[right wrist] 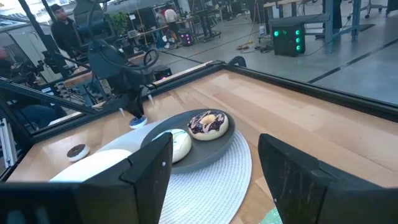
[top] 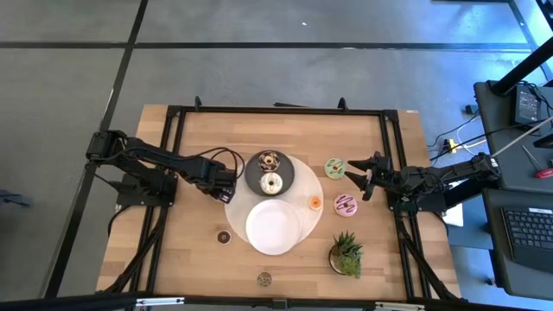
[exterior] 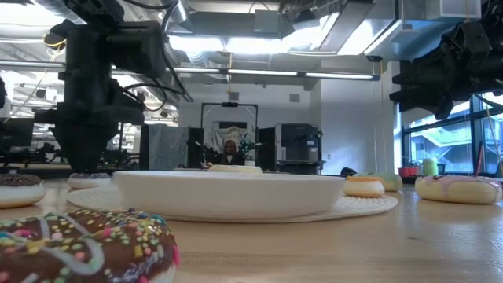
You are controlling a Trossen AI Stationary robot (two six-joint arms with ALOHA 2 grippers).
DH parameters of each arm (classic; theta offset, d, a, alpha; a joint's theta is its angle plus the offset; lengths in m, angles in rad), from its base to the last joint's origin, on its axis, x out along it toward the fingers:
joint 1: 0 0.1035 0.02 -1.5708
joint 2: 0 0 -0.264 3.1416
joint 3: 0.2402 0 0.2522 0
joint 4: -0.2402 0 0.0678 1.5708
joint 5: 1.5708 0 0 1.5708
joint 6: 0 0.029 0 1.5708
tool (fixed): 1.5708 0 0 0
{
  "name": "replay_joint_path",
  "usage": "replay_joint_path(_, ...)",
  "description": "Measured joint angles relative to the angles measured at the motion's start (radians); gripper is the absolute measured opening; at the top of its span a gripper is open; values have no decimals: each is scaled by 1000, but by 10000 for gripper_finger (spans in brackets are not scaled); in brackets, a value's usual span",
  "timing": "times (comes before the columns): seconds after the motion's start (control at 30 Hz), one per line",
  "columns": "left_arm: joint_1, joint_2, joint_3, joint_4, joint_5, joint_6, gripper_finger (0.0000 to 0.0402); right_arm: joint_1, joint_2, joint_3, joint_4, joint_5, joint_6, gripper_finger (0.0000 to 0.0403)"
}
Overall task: Pick & Place donuts
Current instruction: Put the small blue donut on the white plate
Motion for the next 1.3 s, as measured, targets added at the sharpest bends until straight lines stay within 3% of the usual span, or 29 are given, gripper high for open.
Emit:
replay_joint_path(0.53,1,-1,-46,61,4,2,5,0,0,0,0,0,0,239)
replay_joint_path(1.3,4,0,34,14,-34,157,2,0,0,0,0,0,1,239)
